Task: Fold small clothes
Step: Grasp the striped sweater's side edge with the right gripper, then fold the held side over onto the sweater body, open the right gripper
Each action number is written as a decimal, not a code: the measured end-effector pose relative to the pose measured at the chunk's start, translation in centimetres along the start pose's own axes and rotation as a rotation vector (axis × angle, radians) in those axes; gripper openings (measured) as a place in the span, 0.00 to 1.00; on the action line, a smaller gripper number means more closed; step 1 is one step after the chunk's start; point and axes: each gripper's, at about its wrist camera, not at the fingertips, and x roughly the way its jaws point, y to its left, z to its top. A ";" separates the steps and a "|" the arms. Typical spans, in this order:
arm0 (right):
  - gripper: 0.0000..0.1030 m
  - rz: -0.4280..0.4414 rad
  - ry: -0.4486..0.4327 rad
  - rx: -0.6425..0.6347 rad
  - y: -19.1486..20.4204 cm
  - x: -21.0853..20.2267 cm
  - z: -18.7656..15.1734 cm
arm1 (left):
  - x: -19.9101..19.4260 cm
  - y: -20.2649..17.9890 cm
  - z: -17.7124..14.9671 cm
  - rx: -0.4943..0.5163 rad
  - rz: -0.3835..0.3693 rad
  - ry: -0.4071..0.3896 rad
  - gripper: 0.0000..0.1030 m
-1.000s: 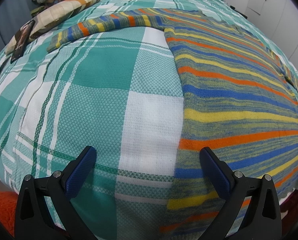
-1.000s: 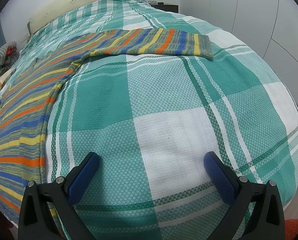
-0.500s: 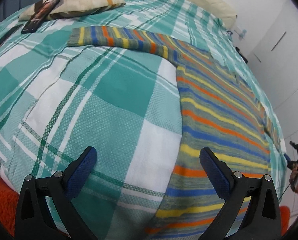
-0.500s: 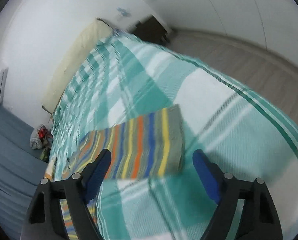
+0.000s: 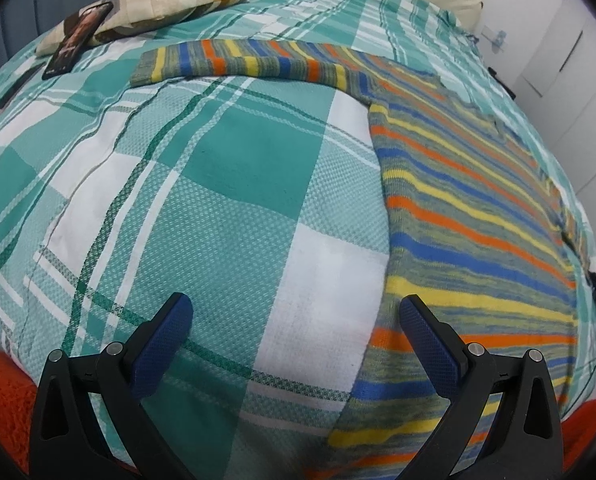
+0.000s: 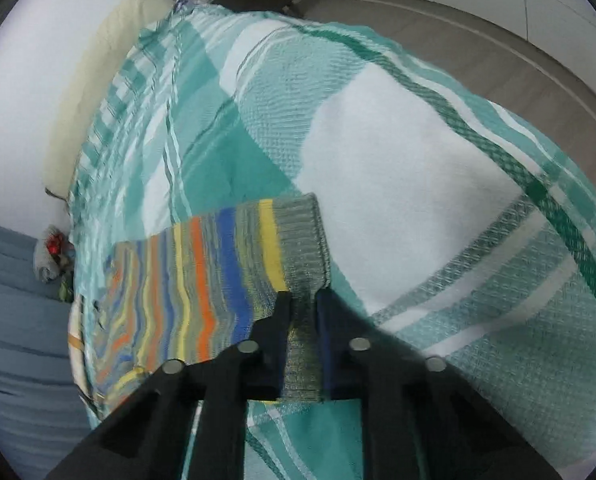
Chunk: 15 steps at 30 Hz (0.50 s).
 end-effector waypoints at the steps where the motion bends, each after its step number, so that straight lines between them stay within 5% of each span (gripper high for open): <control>1: 0.05 0.015 -0.023 -0.005 0.3 -0.6 0.3 | 0.0 0.0 0.0 0.003 -0.002 0.000 1.00; 6: 0.05 0.130 -0.118 -0.135 6.4 -4.7 -0.4 | -0.1 0.4 0.1 -0.016 -0.027 -0.002 1.00; 10: 0.05 0.290 -0.108 -0.356 18.5 -6.7 -1.5 | -0.3 0.5 0.3 -0.031 -0.042 0.003 0.99; 15: 0.05 0.412 0.000 -0.581 33.1 -2.9 -6.5 | -0.5 0.8 0.4 -0.040 -0.068 0.011 0.99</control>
